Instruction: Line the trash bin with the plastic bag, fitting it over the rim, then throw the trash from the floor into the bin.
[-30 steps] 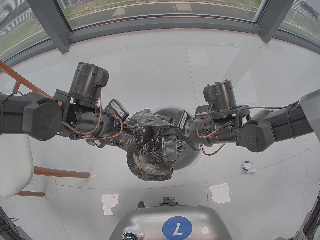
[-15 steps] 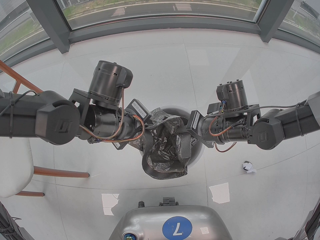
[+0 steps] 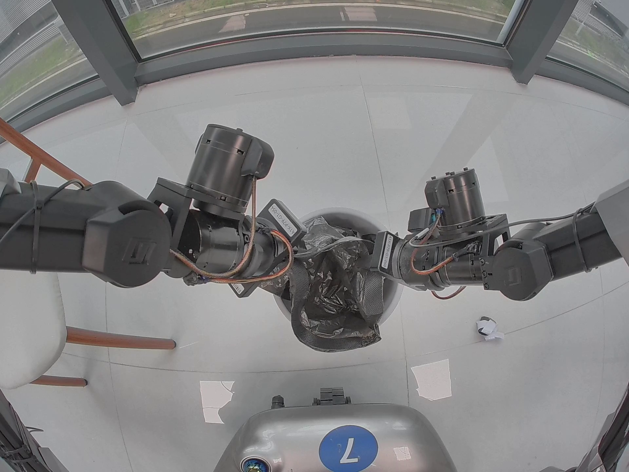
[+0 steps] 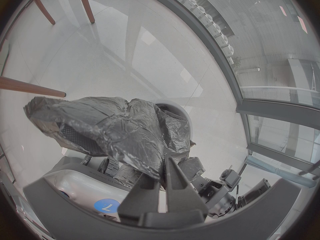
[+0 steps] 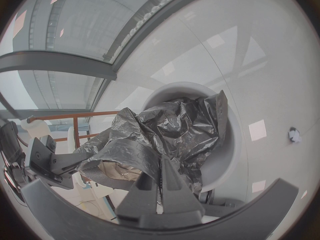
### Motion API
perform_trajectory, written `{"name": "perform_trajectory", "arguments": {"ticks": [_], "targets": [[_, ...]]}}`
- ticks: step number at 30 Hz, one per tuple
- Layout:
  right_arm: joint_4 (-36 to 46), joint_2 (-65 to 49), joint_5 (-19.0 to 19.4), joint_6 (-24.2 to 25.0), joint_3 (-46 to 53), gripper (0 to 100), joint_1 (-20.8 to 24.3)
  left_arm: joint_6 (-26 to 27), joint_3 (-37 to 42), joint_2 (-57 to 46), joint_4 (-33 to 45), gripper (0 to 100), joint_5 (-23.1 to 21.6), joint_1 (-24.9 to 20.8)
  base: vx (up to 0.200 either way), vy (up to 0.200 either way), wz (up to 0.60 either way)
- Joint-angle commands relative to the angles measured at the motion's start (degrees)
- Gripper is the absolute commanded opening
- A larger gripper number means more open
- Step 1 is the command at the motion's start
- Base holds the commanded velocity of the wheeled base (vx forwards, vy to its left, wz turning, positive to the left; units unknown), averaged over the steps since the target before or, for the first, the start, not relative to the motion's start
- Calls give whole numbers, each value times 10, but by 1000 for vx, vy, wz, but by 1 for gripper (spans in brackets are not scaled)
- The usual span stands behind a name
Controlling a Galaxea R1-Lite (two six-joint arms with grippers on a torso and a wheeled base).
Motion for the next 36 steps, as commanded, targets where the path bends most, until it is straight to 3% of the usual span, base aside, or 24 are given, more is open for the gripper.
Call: {"name": "perform_trajectory", "arguments": {"ticks": [1,5,10,21,29,36], "targets": [[-53,42,-4,-23,9,0,0,0,-1,3,-4,0,0,0,0,0,0],[-102,72,-4,-57,10,0,0,0,-1,3,-6,0,0,1,0,0,0],[-104,91,-4,-96,6,0,-1,0,1,3,-6,0,0,1,0,0,0],[-105,81,-4,-104,-4,0,-13,-1,0,3,-7,0,-1,0,0,0,0],[-94,12,-4,-106,-1,0,-24,10,-1,3,-32,0,-1,-30,0,0,0],[-40,-36,-3,-108,7,0,-27,9,-7,3,-38,0,-1,-42,0,0,0]]}}
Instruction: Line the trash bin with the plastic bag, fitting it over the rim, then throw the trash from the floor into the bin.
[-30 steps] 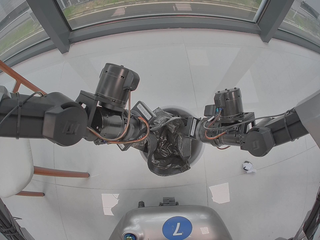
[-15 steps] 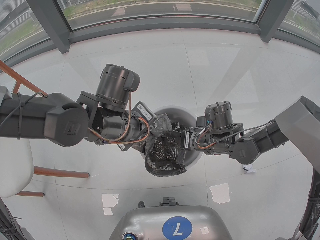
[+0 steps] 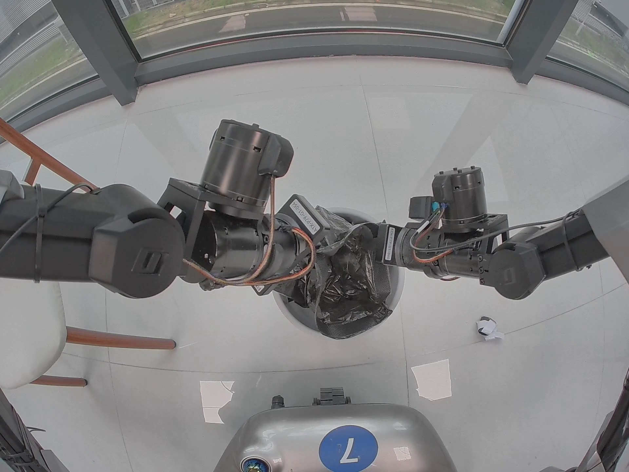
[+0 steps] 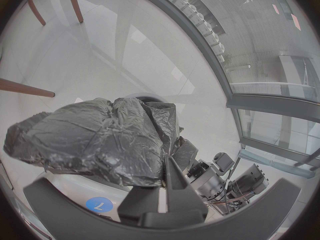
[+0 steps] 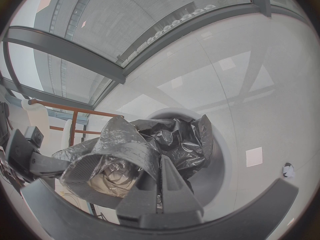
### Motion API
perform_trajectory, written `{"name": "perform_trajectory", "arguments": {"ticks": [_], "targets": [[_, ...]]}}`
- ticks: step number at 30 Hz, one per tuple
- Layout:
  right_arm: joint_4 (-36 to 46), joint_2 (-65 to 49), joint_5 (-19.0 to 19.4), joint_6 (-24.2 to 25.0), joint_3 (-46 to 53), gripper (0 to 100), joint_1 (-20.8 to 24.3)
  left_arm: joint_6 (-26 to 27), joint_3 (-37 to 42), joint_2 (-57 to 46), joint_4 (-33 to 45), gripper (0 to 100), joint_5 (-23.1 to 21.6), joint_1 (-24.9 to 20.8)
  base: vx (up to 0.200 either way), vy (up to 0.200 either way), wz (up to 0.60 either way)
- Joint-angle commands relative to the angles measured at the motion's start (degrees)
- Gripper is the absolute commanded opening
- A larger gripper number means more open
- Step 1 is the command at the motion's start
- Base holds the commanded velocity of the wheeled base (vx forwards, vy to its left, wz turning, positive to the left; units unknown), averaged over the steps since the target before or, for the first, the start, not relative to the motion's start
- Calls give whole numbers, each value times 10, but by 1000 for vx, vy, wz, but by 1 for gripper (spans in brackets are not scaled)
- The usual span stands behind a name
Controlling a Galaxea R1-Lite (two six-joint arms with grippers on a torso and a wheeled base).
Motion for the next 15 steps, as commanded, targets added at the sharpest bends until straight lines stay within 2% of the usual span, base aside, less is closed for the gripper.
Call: {"name": "perform_trajectory", "arguments": {"ticks": [1,11,15], "targets": [[18,-42,1,0,8,0,-3,-1,2,-1,1,0,0,-11,0,0,0],[32,-57,5,-2,23,0,-10,14,20,1,-1,0,1,-18,0,0,0],[34,-58,6,-21,26,0,-23,15,18,1,0,0,1,-18,0,0,0]]}}
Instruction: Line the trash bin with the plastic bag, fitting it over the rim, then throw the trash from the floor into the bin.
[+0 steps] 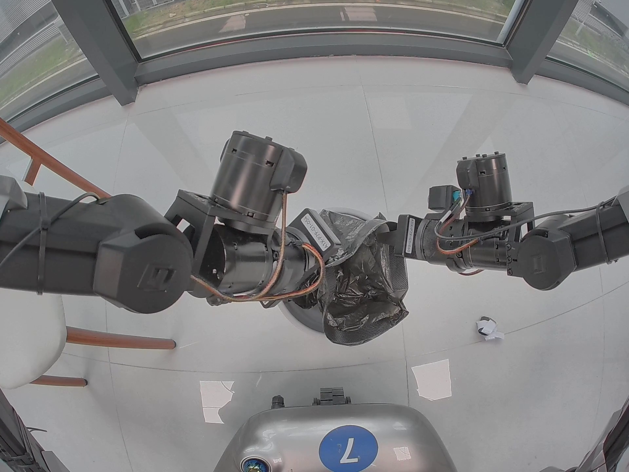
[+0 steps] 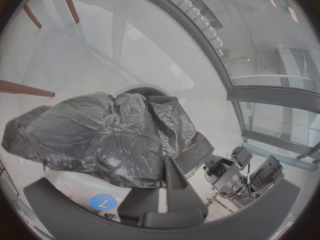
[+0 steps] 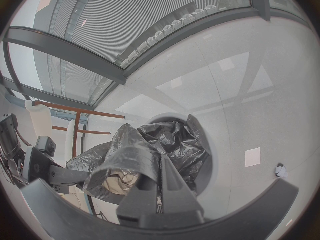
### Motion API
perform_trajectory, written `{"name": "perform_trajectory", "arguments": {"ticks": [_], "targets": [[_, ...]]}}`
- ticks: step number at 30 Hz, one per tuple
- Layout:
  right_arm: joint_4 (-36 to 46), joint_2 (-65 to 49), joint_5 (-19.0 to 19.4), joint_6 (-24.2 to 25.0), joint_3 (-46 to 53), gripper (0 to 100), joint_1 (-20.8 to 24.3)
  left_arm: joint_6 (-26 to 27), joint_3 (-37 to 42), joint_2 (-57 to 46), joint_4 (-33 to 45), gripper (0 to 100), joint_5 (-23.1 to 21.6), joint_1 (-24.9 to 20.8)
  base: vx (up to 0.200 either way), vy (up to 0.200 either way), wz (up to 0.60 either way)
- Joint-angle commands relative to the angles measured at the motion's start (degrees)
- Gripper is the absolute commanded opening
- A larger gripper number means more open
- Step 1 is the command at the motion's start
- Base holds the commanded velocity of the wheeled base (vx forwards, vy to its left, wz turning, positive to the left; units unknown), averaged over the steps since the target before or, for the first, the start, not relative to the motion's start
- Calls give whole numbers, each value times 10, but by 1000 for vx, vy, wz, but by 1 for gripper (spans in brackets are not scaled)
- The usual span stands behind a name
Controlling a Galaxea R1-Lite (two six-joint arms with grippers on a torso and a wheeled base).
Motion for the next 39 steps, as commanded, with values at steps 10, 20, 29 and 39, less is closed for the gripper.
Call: {"name": "perform_trajectory", "arguments": {"ticks": [10,20,29,39], "targets": [[-1,-13,1,-11,36,0,-18,0,4,2,0,0,0,-21,0,0,0],[-2,-21,2,-10,36,0,-36,1,-3,20,-2,100,14,-33,0,0,0],[-6,-22,3,-9,41,0,-46,3,23,-10,-10,100,49,-32,0,0,0],[-2,-21,2,-9,36,0,-47,28,119,-75,-13,100,48,-33,0,0,0]]}}
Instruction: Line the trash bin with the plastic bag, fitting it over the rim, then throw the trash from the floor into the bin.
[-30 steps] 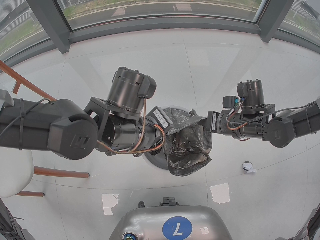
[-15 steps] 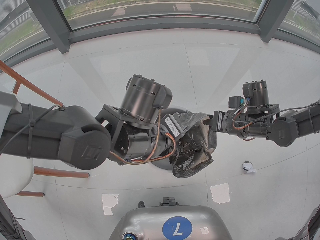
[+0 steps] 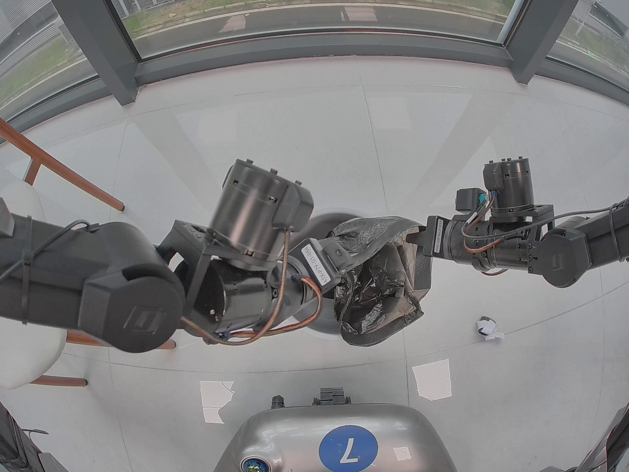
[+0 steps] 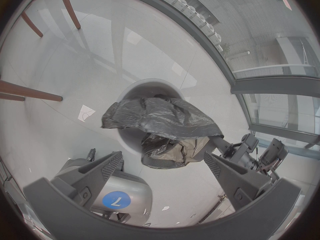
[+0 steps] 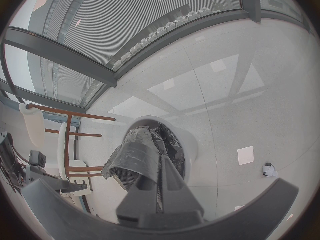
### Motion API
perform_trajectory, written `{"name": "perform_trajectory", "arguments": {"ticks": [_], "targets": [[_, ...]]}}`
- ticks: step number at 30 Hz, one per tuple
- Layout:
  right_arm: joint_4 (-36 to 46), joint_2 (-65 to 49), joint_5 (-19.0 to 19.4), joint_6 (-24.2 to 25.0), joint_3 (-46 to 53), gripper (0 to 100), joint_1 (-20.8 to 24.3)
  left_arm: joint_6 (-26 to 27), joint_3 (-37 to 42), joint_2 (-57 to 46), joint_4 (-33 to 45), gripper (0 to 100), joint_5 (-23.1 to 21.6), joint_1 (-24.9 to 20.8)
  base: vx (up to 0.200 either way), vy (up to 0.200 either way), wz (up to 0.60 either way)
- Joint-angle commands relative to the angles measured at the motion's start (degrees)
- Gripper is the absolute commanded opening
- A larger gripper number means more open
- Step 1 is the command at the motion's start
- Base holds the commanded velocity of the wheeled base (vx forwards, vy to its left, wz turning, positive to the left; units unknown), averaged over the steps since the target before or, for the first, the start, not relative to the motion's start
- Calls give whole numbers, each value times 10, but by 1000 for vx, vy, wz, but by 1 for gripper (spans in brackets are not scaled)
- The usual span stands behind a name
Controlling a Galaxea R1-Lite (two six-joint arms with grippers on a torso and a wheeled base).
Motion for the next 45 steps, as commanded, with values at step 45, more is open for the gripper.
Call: {"name": "perform_trajectory", "arguments": {"ticks": [45], "targets": [[-6,7,-2,5,-8,0,3,129,-30,154,-142,100,44,-4,0,0,0]]}}
